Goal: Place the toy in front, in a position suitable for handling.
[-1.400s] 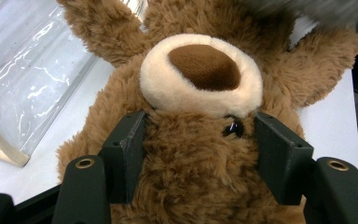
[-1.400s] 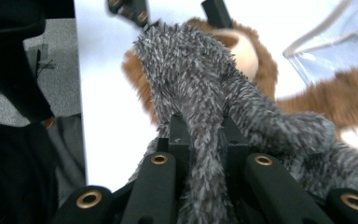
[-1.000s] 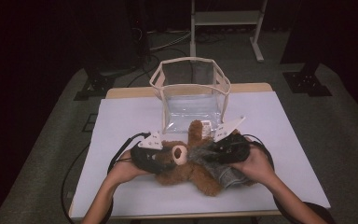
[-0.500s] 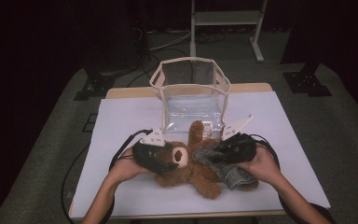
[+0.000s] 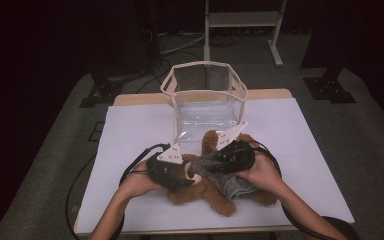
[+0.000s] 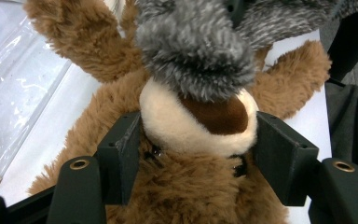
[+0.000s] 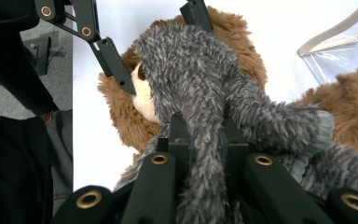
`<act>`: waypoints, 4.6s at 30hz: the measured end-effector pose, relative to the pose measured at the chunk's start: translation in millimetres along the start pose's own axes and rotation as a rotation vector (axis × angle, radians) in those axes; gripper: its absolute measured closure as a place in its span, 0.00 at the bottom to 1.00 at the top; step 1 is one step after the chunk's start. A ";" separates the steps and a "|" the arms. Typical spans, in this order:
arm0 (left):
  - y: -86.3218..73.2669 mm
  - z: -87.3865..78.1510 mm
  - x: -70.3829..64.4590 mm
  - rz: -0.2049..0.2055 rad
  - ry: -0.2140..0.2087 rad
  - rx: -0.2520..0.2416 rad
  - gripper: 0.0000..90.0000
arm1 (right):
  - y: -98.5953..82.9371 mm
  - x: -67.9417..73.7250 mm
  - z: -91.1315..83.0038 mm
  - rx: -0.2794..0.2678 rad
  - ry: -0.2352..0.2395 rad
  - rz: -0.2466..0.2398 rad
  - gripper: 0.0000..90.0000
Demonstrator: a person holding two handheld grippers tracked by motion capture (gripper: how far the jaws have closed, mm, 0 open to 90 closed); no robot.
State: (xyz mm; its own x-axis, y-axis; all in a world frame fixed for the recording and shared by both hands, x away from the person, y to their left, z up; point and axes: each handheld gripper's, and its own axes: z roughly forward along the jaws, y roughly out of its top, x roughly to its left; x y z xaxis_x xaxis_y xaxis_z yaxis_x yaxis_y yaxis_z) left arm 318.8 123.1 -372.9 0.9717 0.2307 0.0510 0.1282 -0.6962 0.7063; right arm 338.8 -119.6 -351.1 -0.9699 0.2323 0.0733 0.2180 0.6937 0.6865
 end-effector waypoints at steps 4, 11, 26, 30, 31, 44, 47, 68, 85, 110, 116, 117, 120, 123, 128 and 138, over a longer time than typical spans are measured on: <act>-1.9 -0.8 -1.1 0.004 0.000 -0.007 0.40 | -5.2 -5.0 -12.3 -0.004 -0.008 0.015 0.87; 0.3 -1.7 -0.5 0.018 0.007 0.007 0.40 | -29.1 -30.3 -47.5 -0.010 -0.086 0.087 0.87; -1.1 -11.2 11.7 0.009 0.050 0.016 0.40 | -59.9 -27.4 -46.4 -0.045 0.008 0.151 0.88; -3.0 -13.1 12.9 0.006 0.039 0.029 0.40 | -61.5 -18.1 -43.6 -0.054 0.006 0.138 0.88; -2.1 -13.6 11.0 0.013 0.032 0.033 0.40 | -61.9 -16.6 -43.3 -0.055 0.007 0.136 0.88; 1.9 -10.9 6.6 0.007 -0.048 0.014 0.40 | -53.4 -12.3 -48.0 -0.047 -0.012 0.095 0.88; 0.2 -10.7 4.3 0.014 -0.053 0.014 0.41 | -39.0 -14.6 -44.8 -0.049 -0.012 0.063 0.88; 15.0 -11.5 11.5 -0.010 -0.065 -0.009 0.45 | -45.7 1.9 -28.5 -0.063 0.063 0.033 0.88; 8.4 -7.4 7.6 -0.031 -0.076 0.000 0.49 | -17.1 -3.1 -17.8 -0.053 0.014 -0.009 0.88; 7.2 -2.8 6.5 -0.030 -0.095 -0.014 0.50 | -26.3 -27.5 -21.6 -0.042 -0.016 0.075 0.87; 8.1 -2.8 5.2 -0.015 -0.096 -0.003 0.51 | -13.6 -17.7 -19.7 -0.057 -0.003 0.040 0.87; 8.1 -2.8 5.0 -0.015 -0.097 -0.003 0.51 | -9.1 -15.6 -17.2 -0.055 0.004 0.030 0.87; 7.6 -2.9 4.7 -0.011 -0.097 -0.003 0.51 | -0.3 -11.7 -6.7 -0.034 0.016 -0.008 0.87; 6.5 -3.4 4.8 -0.016 -0.100 -0.008 0.51 | -3.1 -13.6 -4.7 -0.024 0.018 -0.001 0.87; 6.6 -3.6 4.3 -0.019 -0.099 -0.009 0.51 | -25.4 -23.9 -21.0 -0.054 0.001 0.067 0.87; 21.9 -16.3 9.5 0.020 -0.066 -0.038 0.58 | -44.5 -20.6 -33.2 -0.066 0.005 0.081 0.87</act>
State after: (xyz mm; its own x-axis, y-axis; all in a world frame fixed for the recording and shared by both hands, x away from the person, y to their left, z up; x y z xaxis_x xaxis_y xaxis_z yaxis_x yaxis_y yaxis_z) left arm 327.6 121.1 -345.4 0.9851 0.1707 0.0194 0.1024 -0.6739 0.7317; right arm 345.5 -177.9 -359.1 -0.9500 0.2820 0.1339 0.2880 0.6267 0.7241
